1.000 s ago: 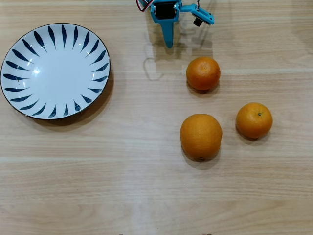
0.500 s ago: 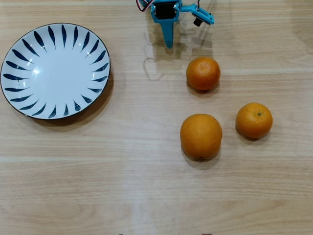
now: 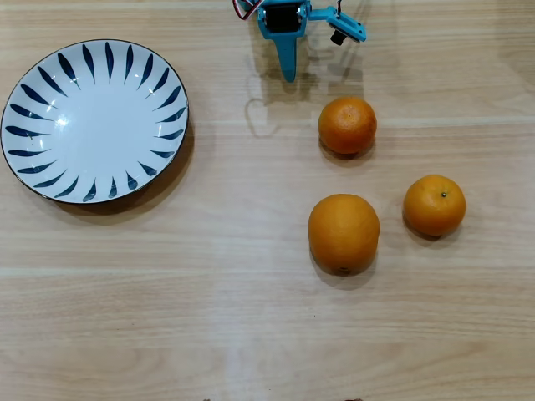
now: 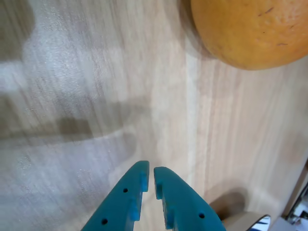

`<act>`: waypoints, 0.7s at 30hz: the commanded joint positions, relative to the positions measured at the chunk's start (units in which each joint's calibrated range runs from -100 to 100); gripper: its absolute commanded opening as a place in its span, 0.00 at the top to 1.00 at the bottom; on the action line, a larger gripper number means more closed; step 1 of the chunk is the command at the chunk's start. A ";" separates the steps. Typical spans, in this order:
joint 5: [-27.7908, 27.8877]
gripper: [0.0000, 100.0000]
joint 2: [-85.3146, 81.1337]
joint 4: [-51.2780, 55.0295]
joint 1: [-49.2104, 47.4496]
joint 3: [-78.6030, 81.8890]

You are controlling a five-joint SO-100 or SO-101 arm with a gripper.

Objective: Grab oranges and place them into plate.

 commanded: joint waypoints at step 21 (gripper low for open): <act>-3.94 0.97 57.90 28.36 -12.09 -77.57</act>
